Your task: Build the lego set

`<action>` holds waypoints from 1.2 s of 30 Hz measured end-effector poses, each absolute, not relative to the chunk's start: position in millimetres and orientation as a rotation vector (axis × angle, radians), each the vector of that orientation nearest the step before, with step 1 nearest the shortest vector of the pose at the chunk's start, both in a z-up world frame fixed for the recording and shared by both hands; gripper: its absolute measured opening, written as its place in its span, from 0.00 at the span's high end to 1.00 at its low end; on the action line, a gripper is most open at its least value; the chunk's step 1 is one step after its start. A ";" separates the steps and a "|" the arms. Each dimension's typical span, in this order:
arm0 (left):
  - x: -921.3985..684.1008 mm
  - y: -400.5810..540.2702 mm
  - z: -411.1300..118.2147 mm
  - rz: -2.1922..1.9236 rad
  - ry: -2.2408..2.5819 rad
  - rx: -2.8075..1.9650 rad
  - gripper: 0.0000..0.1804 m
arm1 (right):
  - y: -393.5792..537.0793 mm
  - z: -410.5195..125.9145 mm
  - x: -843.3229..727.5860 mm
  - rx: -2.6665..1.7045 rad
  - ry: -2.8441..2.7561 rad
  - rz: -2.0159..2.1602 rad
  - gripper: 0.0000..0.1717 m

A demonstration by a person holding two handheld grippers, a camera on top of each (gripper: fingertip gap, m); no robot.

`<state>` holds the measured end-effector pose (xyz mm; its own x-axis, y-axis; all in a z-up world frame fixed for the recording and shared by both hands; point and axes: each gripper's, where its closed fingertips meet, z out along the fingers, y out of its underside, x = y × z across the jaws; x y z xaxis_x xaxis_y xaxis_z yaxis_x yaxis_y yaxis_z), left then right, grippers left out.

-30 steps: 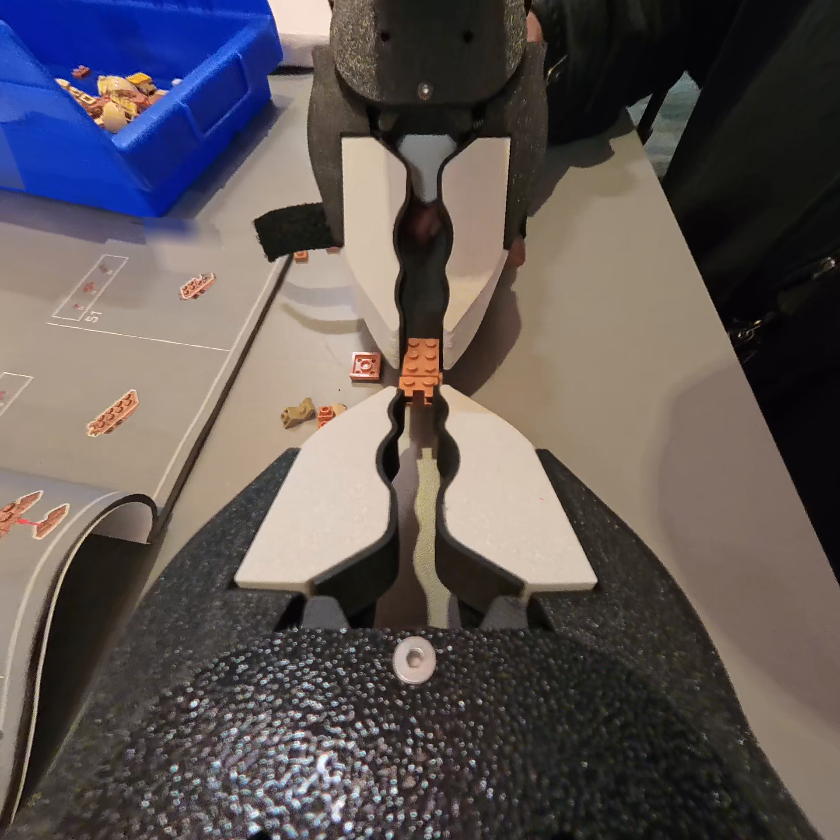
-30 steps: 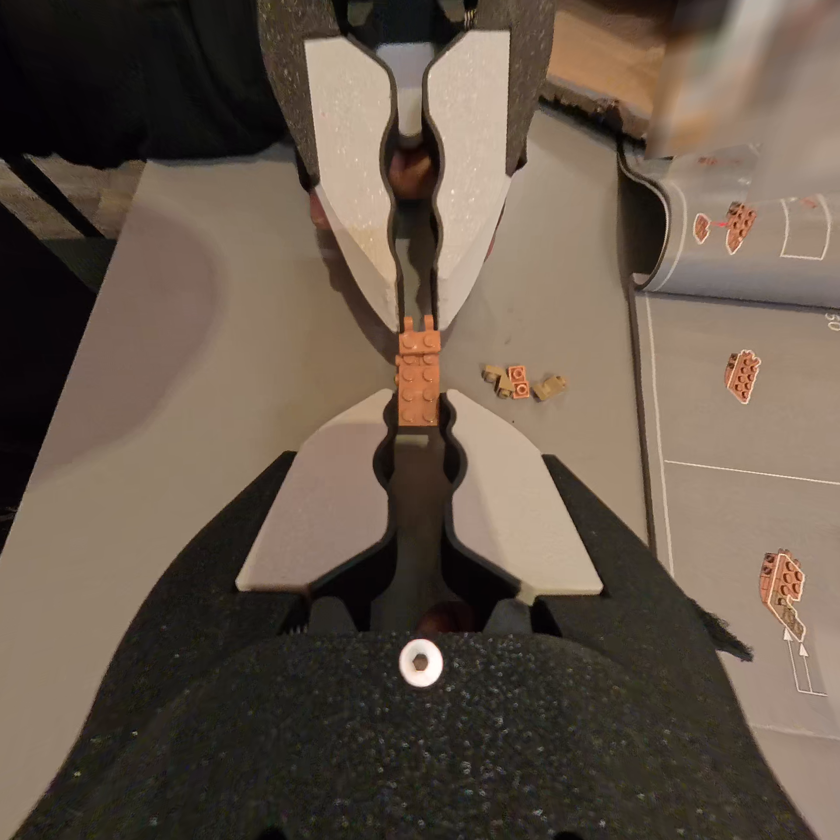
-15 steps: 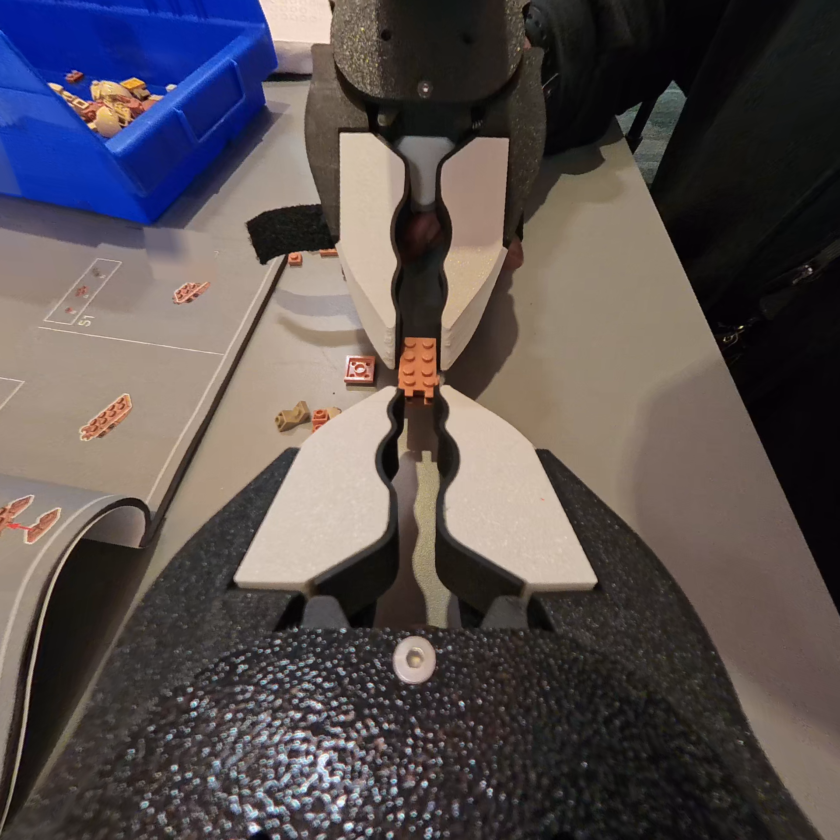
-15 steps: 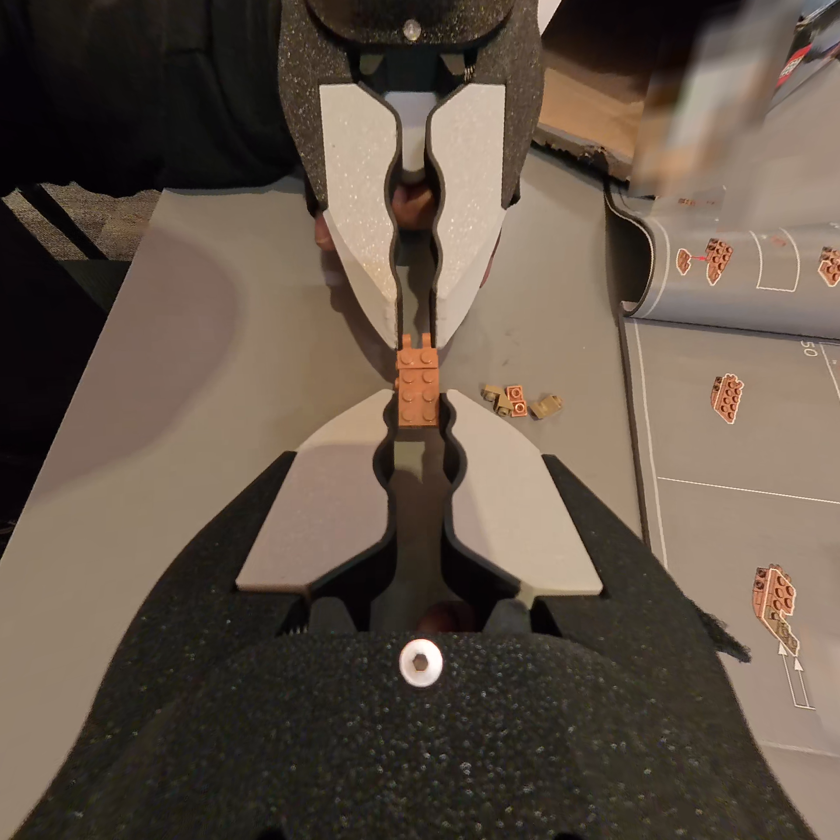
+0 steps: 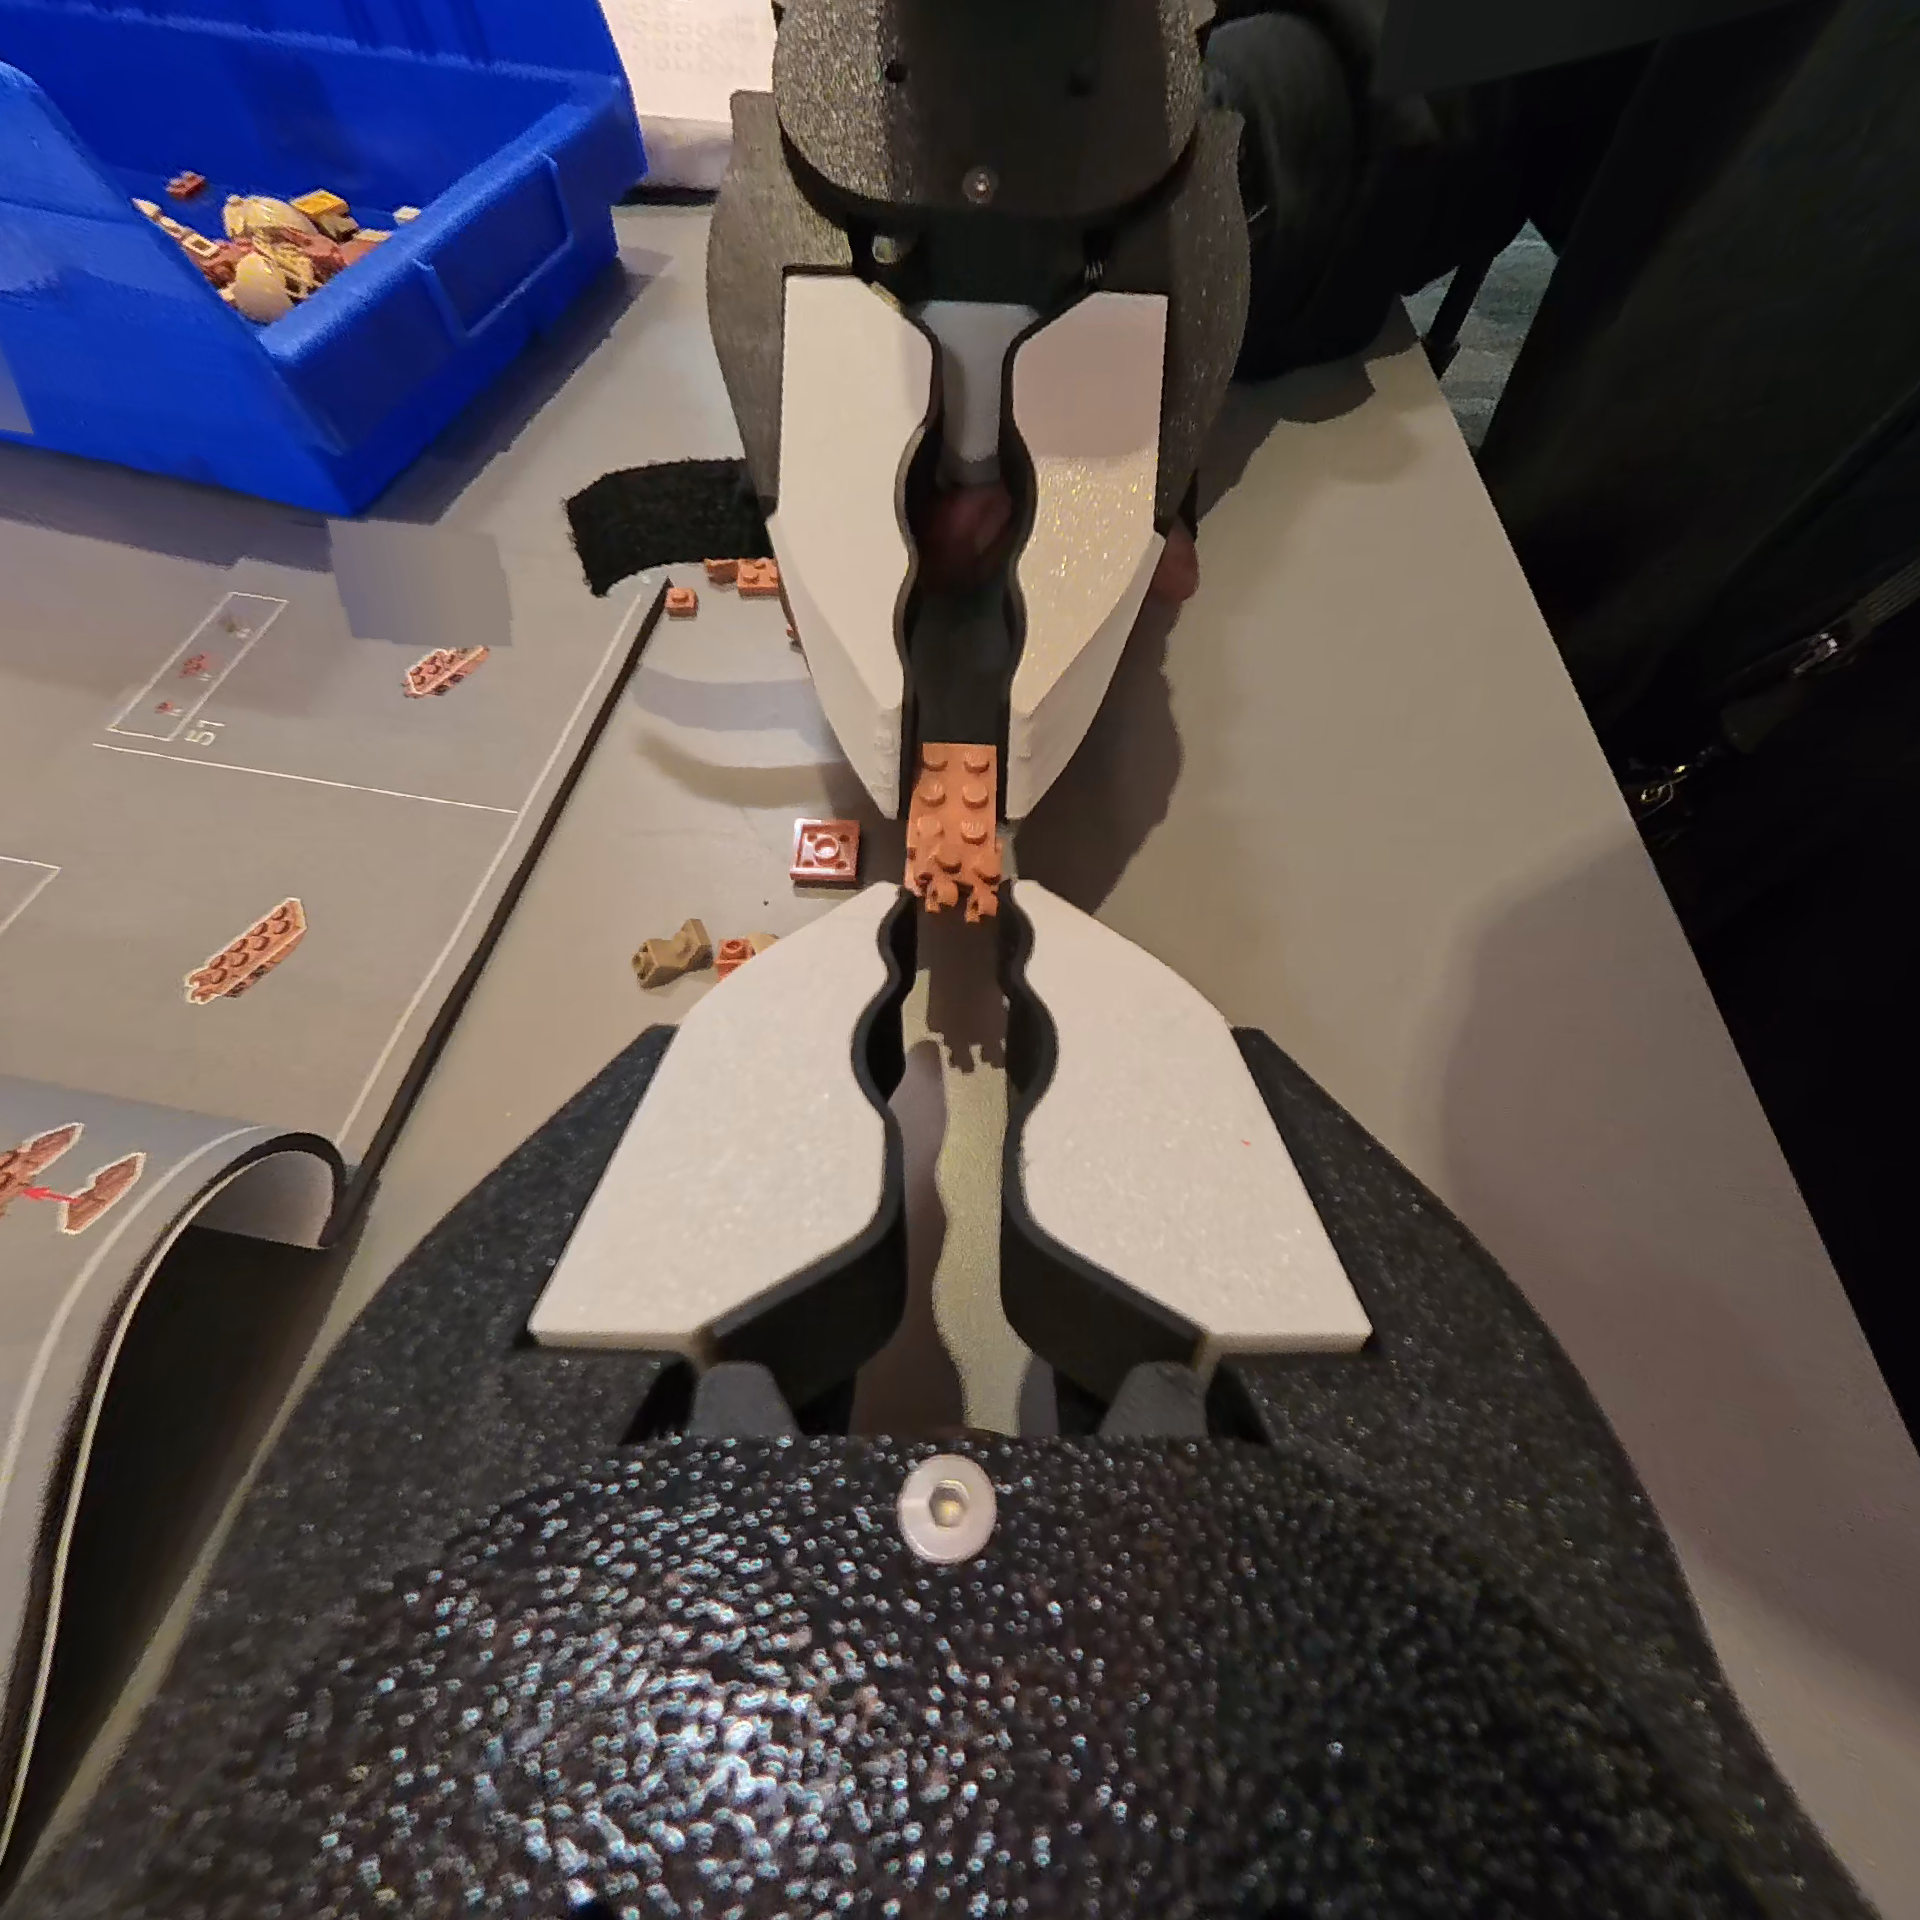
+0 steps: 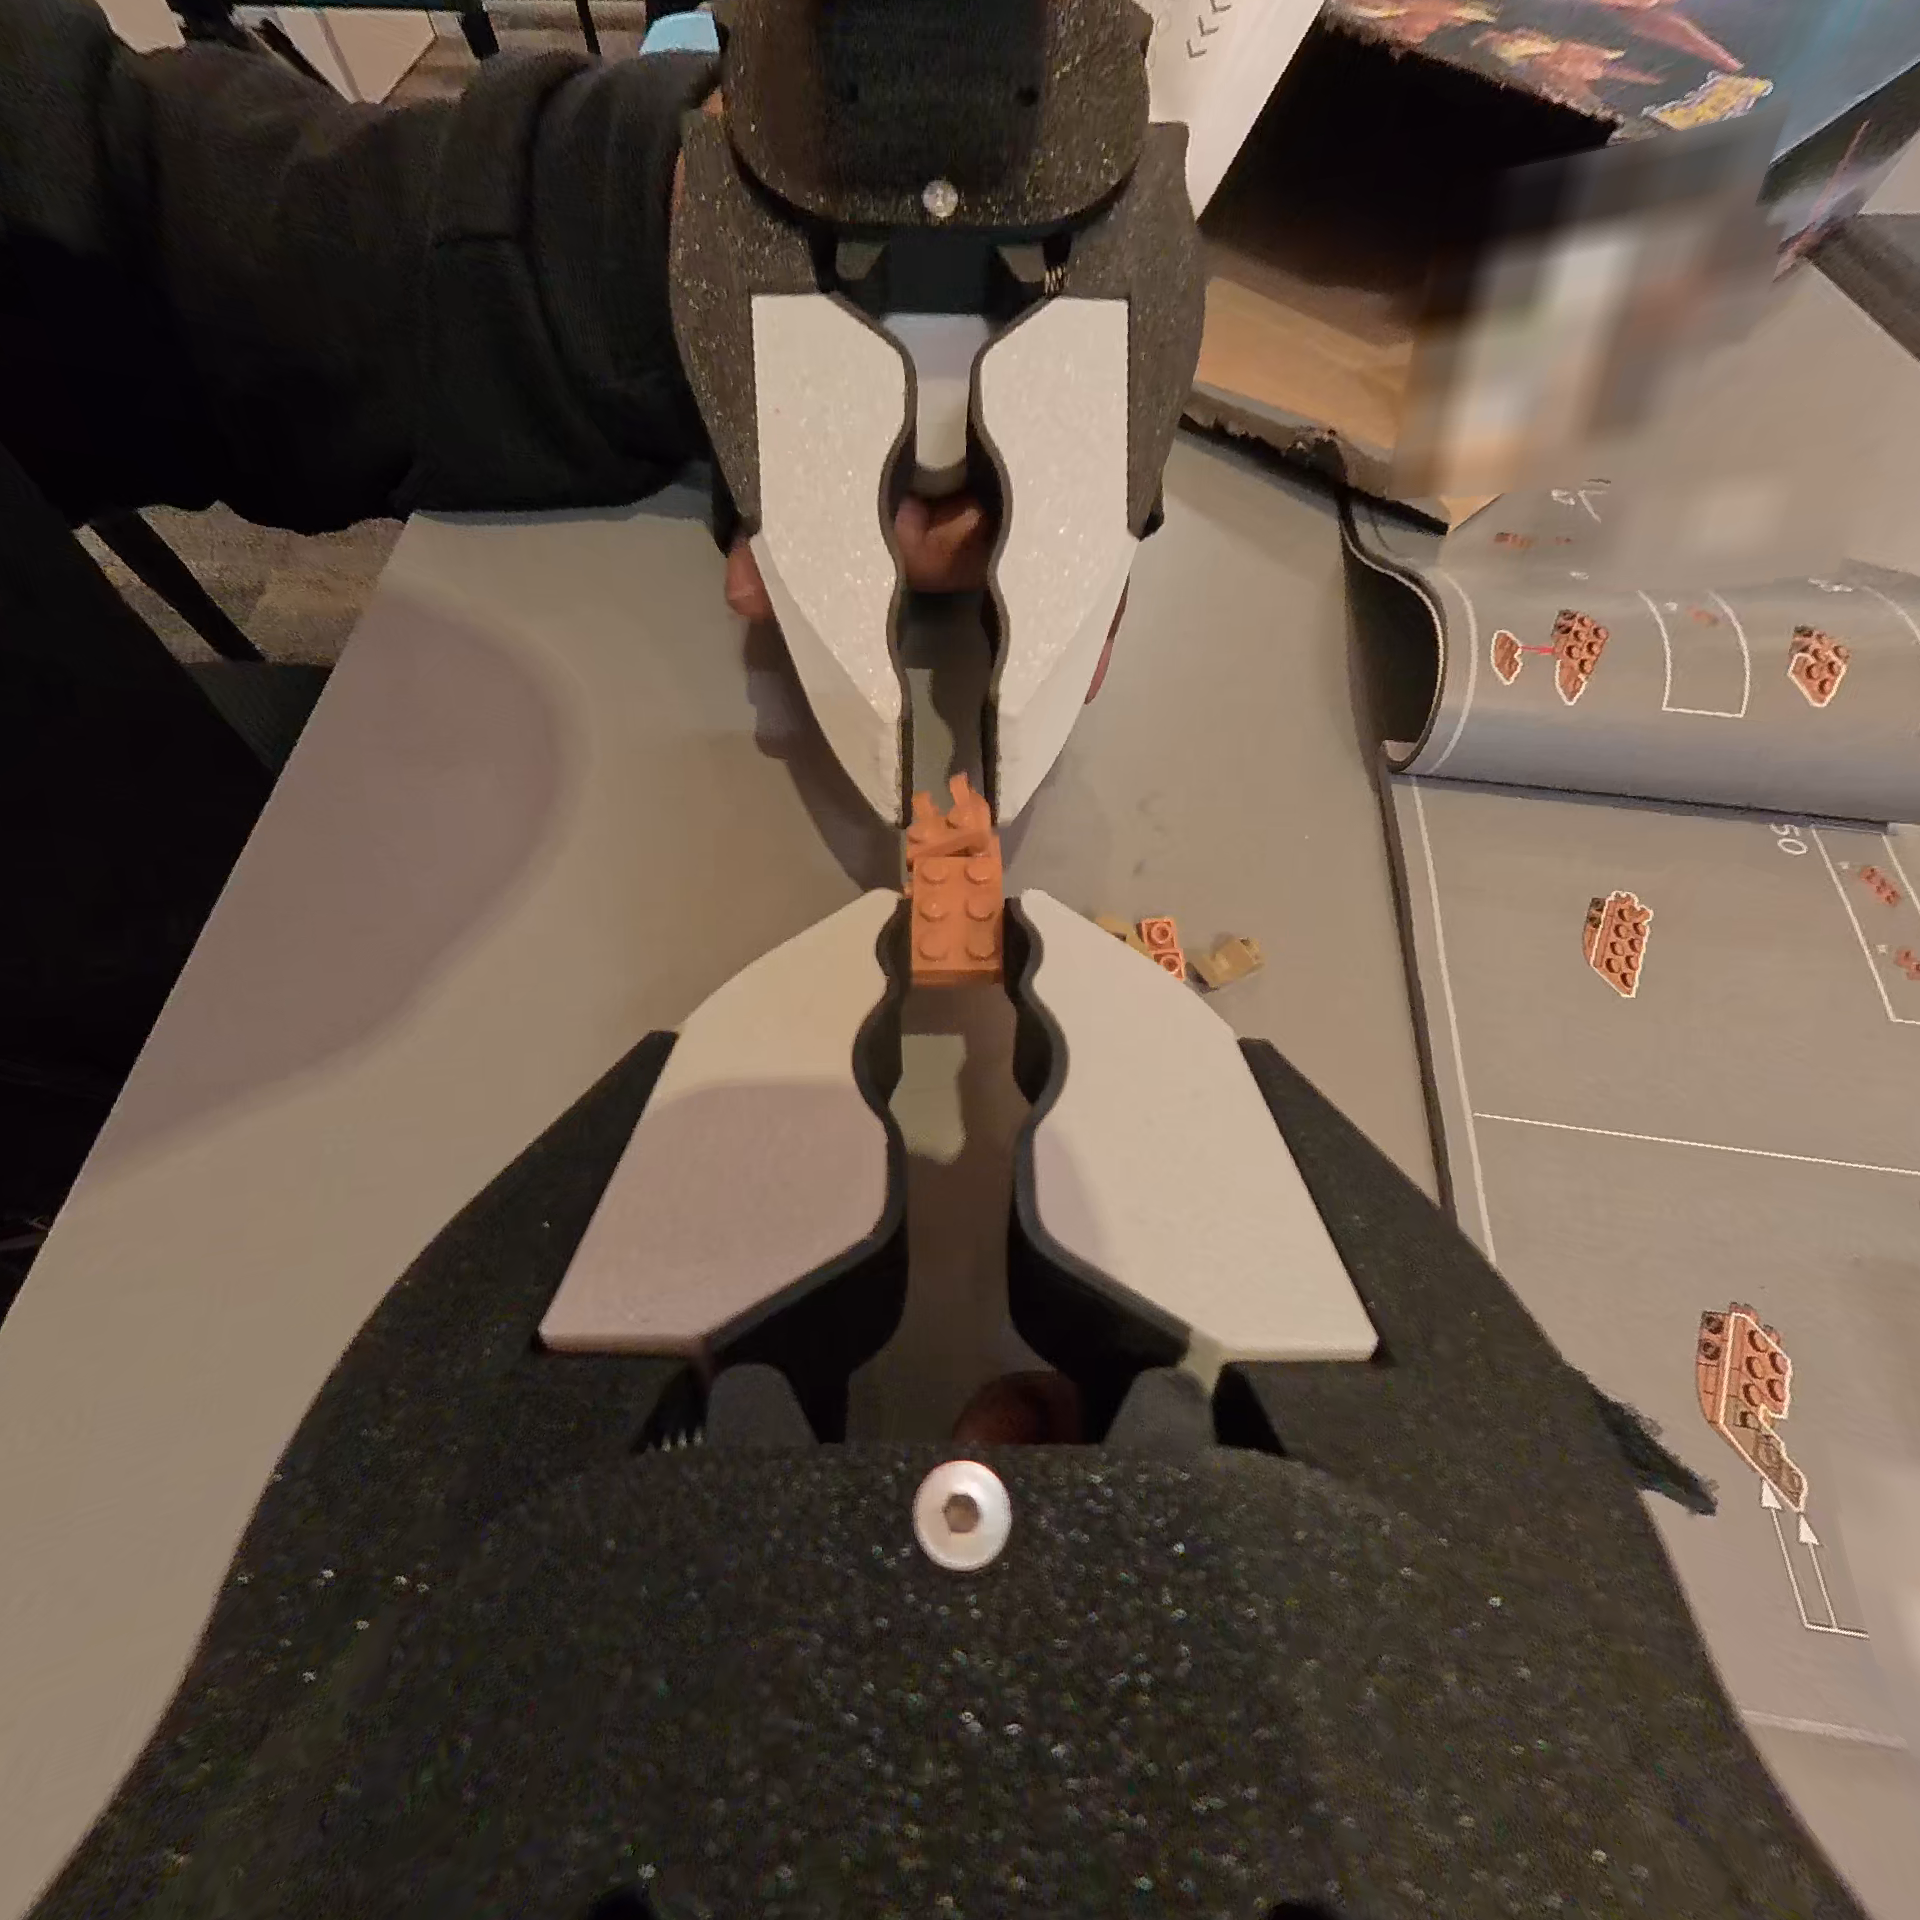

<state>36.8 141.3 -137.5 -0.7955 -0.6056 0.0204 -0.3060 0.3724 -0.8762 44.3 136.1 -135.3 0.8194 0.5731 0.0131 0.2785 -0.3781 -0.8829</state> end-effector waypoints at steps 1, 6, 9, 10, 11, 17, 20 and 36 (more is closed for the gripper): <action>36.9 141.3 -136.7 -1.397 2.329 -0.806 0.92 | 136.3 -134.4 44.3 -1.975 -0.631 0.362 0.91; 36.5 141.3 -135.2 -1.422 2.325 -0.820 0.92 | 136.0 -132.3 43.1 -1.953 -0.652 0.340 0.91; 36.1 141.0 -133.3 -1.447 2.320 -0.828 0.91 | 135.6 -130.2 42.5 -1.937 -0.663 0.327 0.91; 36.0 140.9 -132.4 -1.454 2.317 -0.829 0.91 | 135.5 -129.5 42.2 -1.932 -0.665 0.328 0.91; 36.2 140.9 -131.9 -1.461 2.313 -0.833 0.90 | 135.3 -128.9 42.0 -1.928 -0.665 0.330 0.91; 36.2 140.9 -128.7 -1.500 2.301 -0.848 0.90 | 134.4 -127.3 40.7 -1.914 -0.670 0.337 0.90; 35.9 140.6 -127.6 -1.513 2.297 -0.849 0.90 | 134.2 -127.0 39.9 -1.908 -0.674 0.335 0.90; 33.4 139.3 -121.2 -1.597 2.283 -0.853 0.89 | 133.3 -120.4 36.8 -1.859 -0.665 0.357 0.91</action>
